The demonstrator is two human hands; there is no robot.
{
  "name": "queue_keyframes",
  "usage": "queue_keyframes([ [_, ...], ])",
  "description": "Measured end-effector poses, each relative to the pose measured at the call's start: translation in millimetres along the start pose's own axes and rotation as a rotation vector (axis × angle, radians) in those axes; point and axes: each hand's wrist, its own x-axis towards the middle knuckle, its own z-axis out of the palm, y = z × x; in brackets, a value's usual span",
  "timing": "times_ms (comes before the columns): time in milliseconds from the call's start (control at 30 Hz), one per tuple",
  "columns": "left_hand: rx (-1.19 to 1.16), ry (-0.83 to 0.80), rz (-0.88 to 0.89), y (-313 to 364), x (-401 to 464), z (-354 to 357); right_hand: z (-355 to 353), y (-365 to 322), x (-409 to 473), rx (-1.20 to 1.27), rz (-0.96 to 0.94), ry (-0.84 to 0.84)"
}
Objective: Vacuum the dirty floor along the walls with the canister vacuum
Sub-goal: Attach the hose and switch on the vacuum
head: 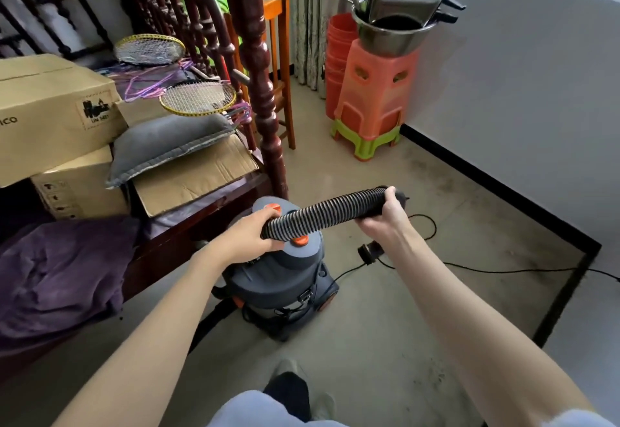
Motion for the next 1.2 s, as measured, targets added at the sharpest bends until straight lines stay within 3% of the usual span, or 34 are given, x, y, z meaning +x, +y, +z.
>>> queue_keyframes([
  [200,-0.079,-0.068,0.075,6,41,23,-21,15,29,-0.001,0.077,-0.057],
  [367,-0.099,-0.233,0.028,-33,78,30,-21,4,71,-0.069,-0.039,-0.01],
  [567,-0.18,-0.325,-0.063,-72,106,26,2,-2,126,-0.312,-0.23,0.345],
  [633,-0.198,-0.352,-0.061,-71,119,28,2,6,145,-0.361,-0.253,0.375],
  [800,-0.183,-0.36,-0.058,-57,140,51,-23,12,176,-0.378,-0.039,0.258],
  [933,-0.214,-0.491,-0.117,-67,145,64,-36,5,189,-0.46,-0.056,0.337],
  [1067,-0.274,-0.523,-0.177,-73,148,69,-40,3,197,-0.567,-0.092,0.502],
  [1200,-0.412,-0.552,-0.282,-87,149,69,-59,9,200,-0.635,-0.055,0.539],
])
